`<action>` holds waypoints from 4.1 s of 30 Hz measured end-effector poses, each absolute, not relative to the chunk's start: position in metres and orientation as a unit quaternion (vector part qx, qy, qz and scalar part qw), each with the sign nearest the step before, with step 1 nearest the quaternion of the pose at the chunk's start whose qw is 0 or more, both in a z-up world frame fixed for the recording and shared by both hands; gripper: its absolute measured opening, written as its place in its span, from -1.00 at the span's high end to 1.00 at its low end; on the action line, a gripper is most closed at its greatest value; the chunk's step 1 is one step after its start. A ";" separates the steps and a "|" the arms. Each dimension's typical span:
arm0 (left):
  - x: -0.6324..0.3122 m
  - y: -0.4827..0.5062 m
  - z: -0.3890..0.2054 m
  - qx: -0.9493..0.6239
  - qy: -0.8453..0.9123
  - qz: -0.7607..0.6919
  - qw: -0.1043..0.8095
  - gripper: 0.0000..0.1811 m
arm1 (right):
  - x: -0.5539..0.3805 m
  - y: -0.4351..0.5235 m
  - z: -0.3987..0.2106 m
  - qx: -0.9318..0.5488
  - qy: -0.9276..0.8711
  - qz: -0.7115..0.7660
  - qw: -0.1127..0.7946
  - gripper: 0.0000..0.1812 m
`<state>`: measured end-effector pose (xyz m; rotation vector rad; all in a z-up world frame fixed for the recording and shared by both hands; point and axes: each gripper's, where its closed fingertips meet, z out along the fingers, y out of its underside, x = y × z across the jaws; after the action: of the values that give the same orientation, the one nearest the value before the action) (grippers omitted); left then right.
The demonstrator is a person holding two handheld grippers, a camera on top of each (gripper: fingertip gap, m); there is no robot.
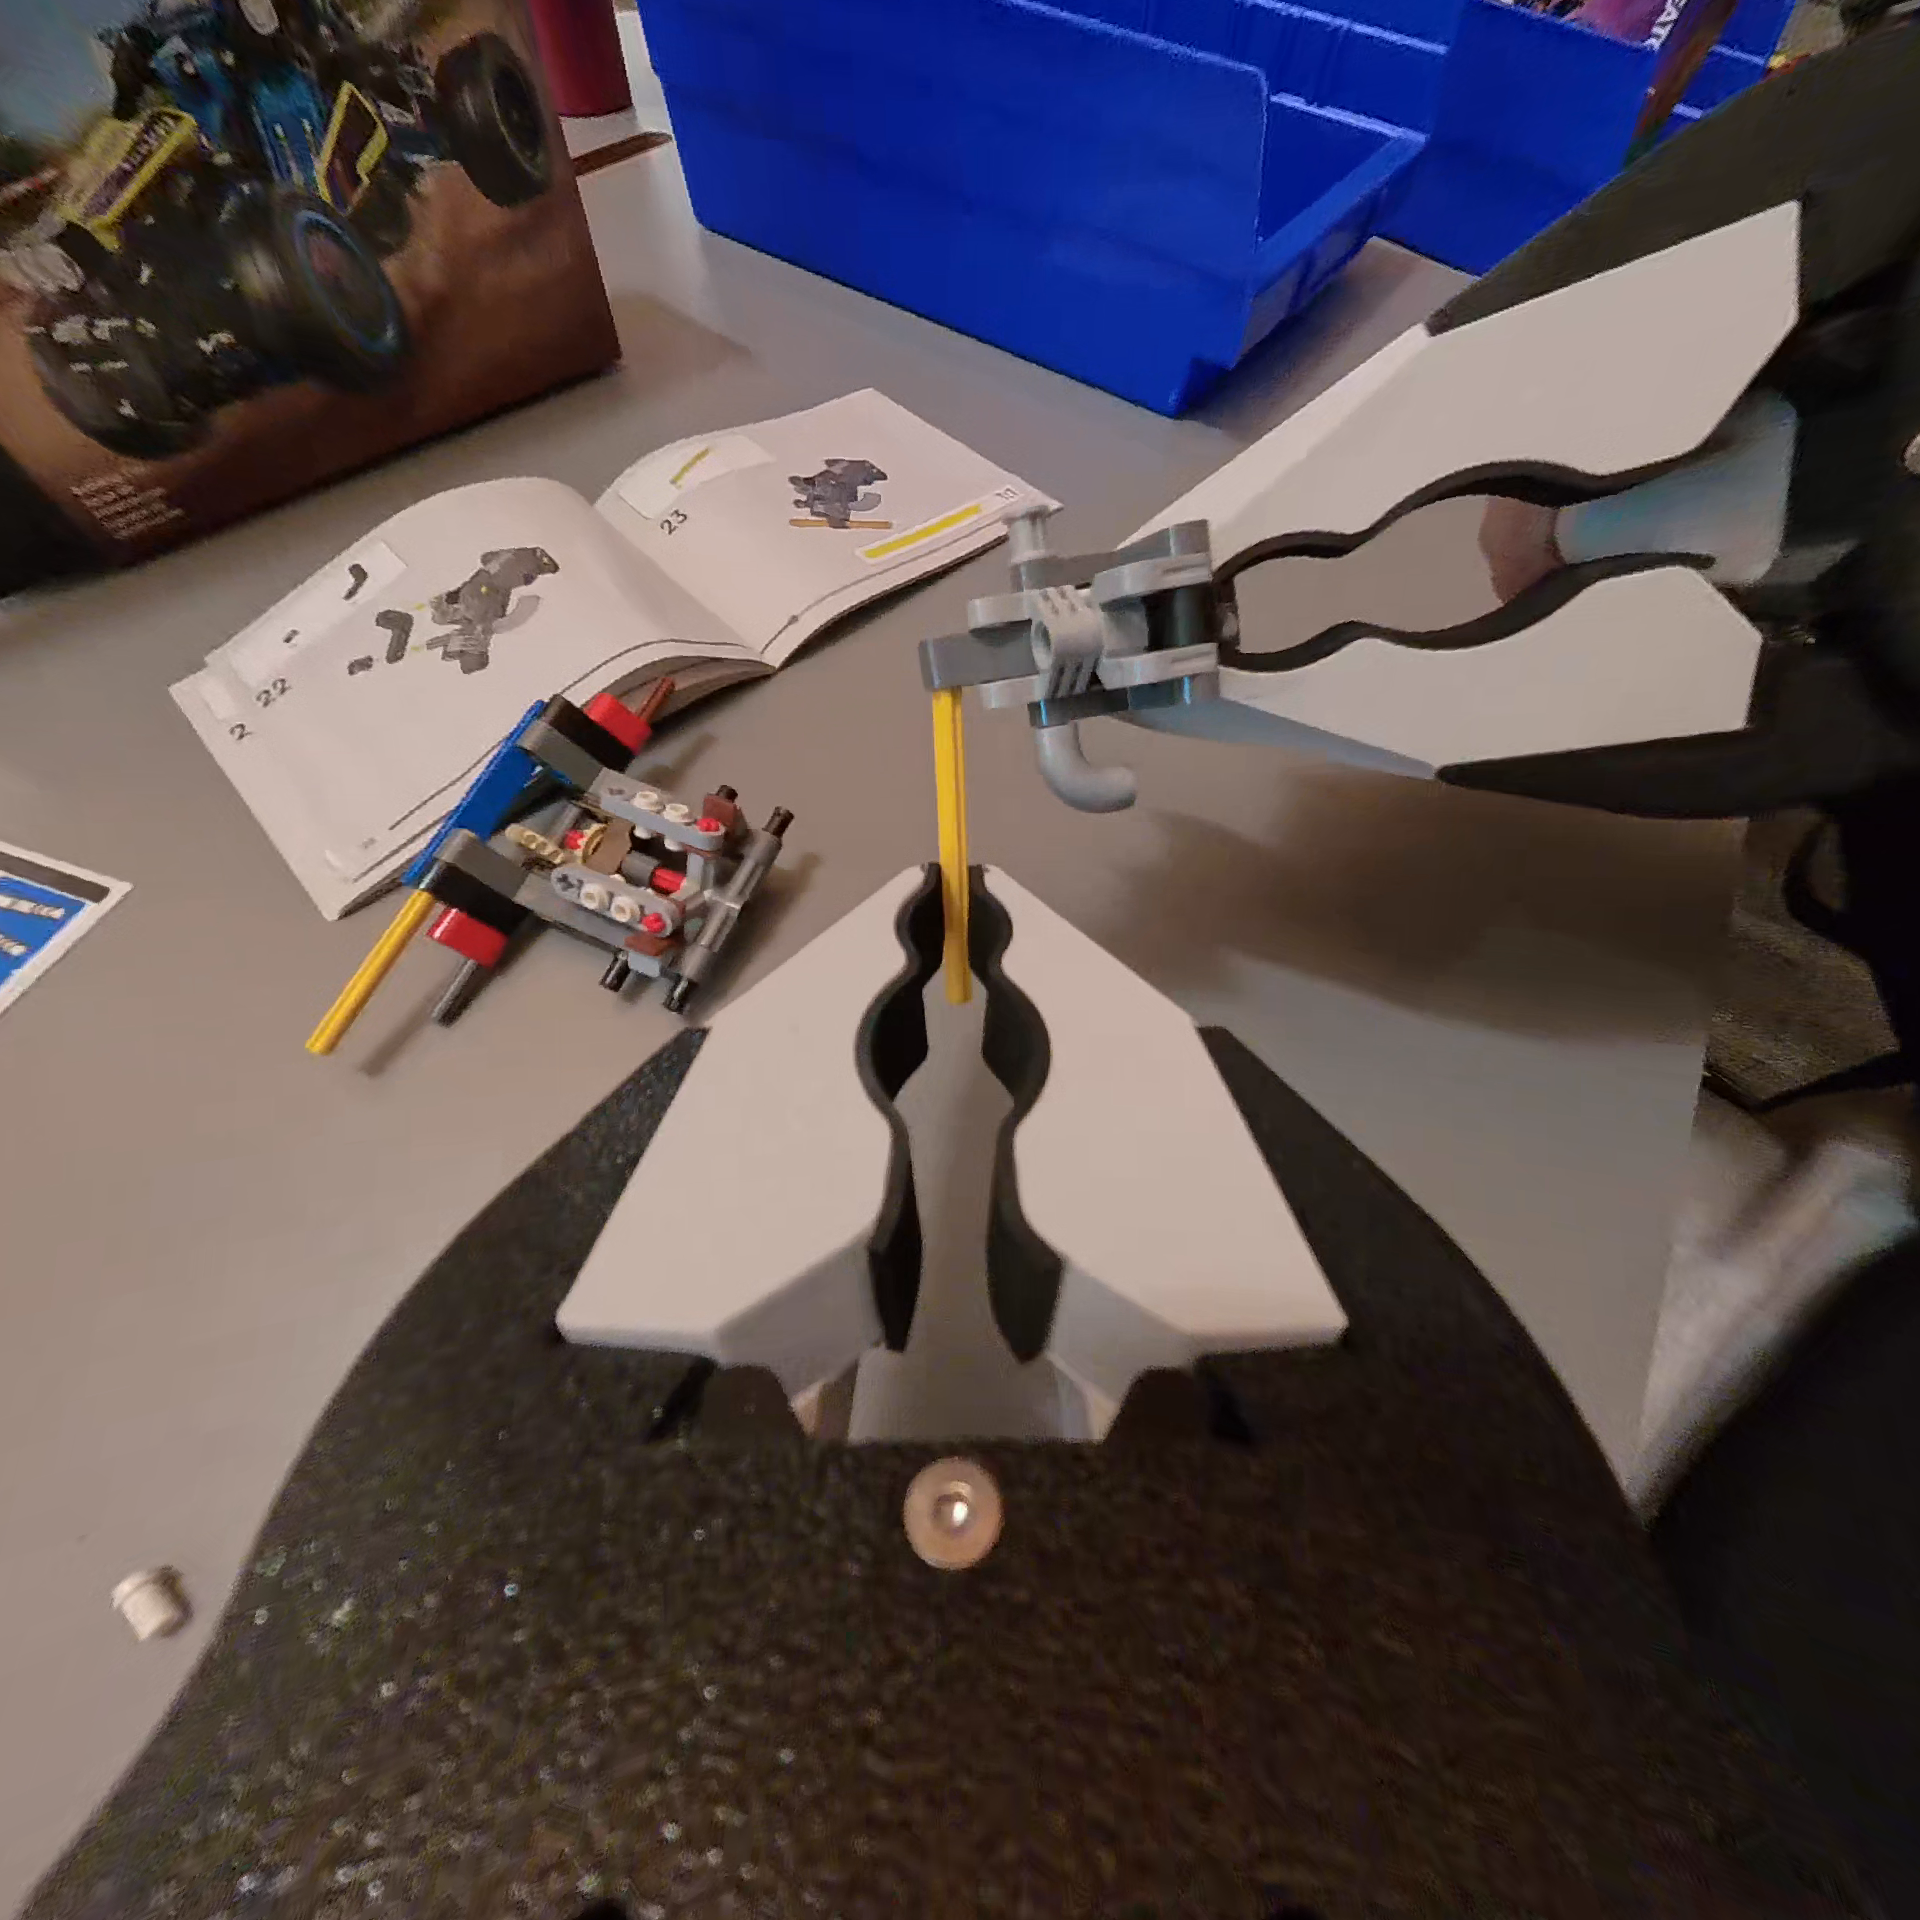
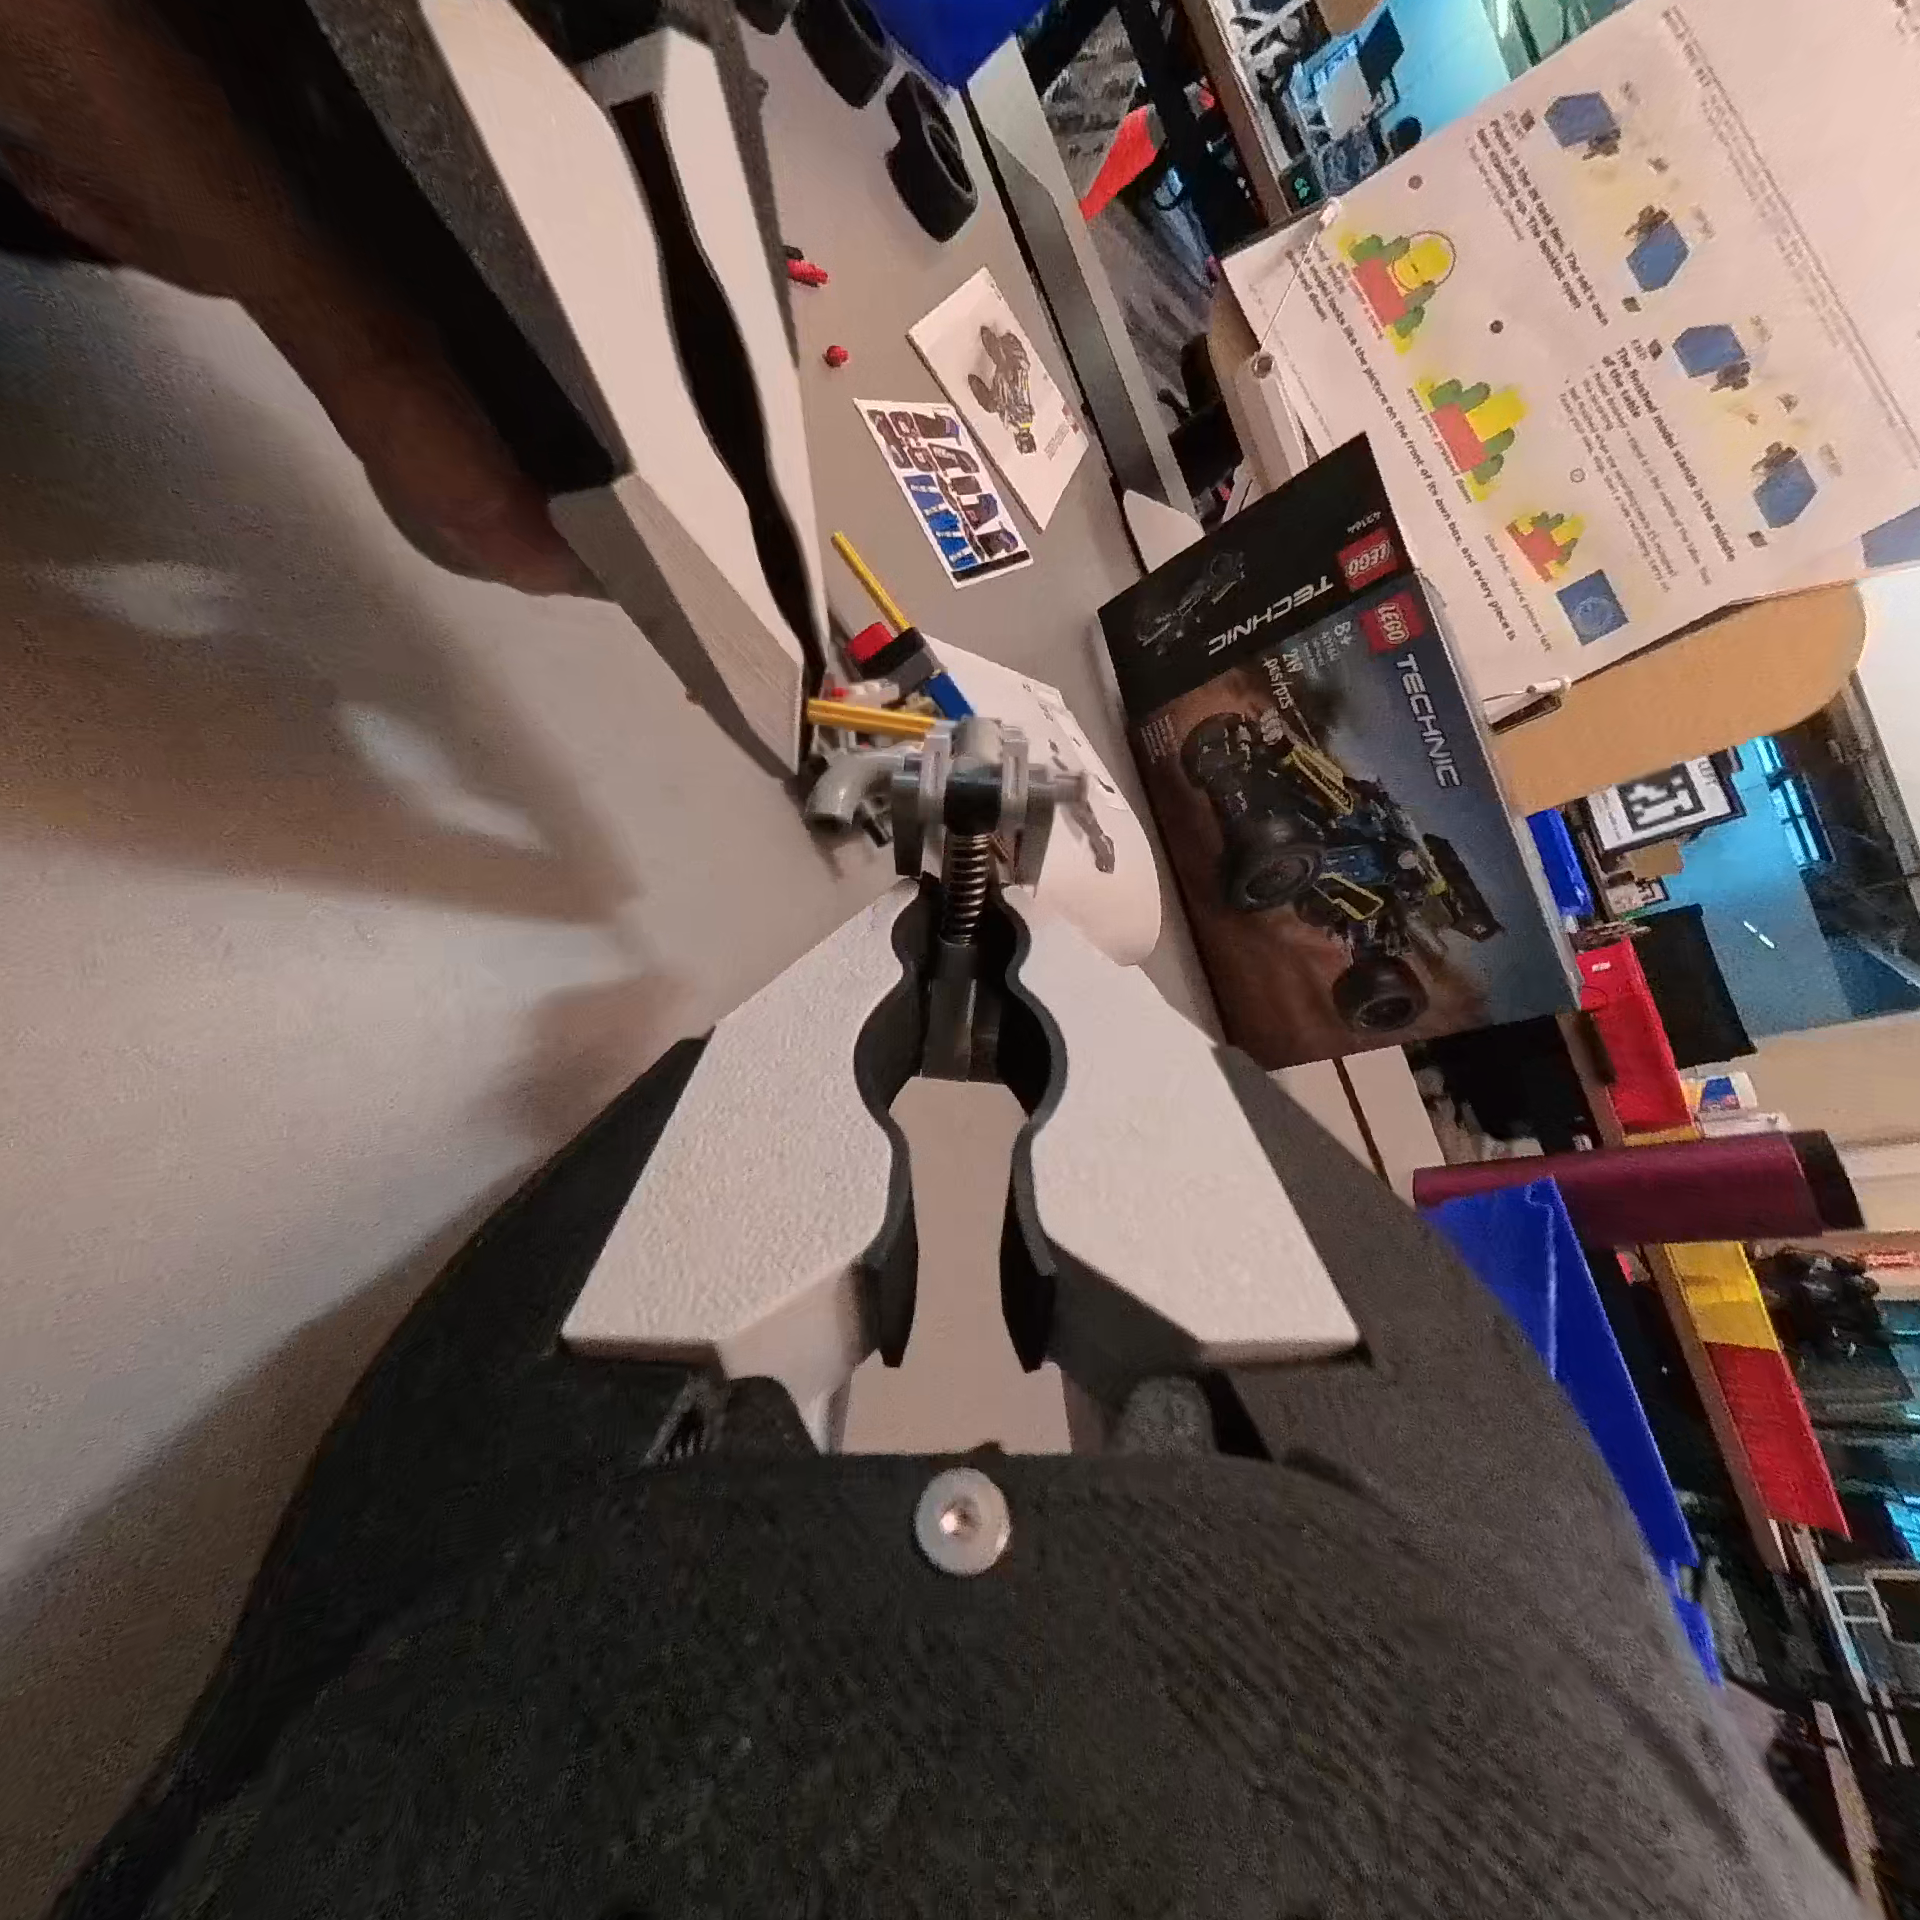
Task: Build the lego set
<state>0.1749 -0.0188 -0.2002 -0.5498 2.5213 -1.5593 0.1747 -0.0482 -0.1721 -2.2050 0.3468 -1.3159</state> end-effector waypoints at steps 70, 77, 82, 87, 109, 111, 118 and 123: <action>0.150 0.048 -0.224 -0.047 0.969 -0.232 0.075 0.99 | 0.177 -0.062 -0.199 -0.848 0.151 -0.438 0.258 0.94; 0.128 0.030 -0.248 0.004 0.980 -0.196 0.014 0.99 | 0.166 -0.052 -0.236 -0.894 0.211 -0.291 0.269 0.95; 0.125 0.020 -0.247 -0.022 0.959 -0.275 -0.067 0.99 | 0.166 -0.052 -0.239 -0.892 0.215 -0.274 0.287 0.89; 0.129 0.017 -0.236 -0.037 0.942 -0.325 -0.072 0.99 | 0.161 -0.053 -0.227 -0.889 0.210 -0.265 0.307 0.53; 0.111 -0.017 -0.158 0.091 0.825 -0.557 -0.031 0.99 | 0.116 -0.005 -0.133 -0.739 0.176 -0.097 0.643 0.98; 0.110 -0.017 -0.138 0.083 0.780 -0.618 -0.056 0.99 | 0.116 -0.007 -0.116 -0.693 0.188 -0.074 0.693 0.98; 0.112 -0.018 -0.125 0.068 0.744 -0.661 -0.071 0.99 | 0.117 -0.007 -0.102 -0.655 0.190 -0.057 0.729 0.98; 0.111 -0.019 -0.133 0.072 0.755 -0.647 -0.073 0.99 | 0.118 -0.005 -0.108 -0.659 0.193 -0.060 0.724 0.98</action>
<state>0.1110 -0.0192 -0.1335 0.2372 2.4901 -2.1334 0.1184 -0.0048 -0.1076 -1.4553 0.4263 -0.1323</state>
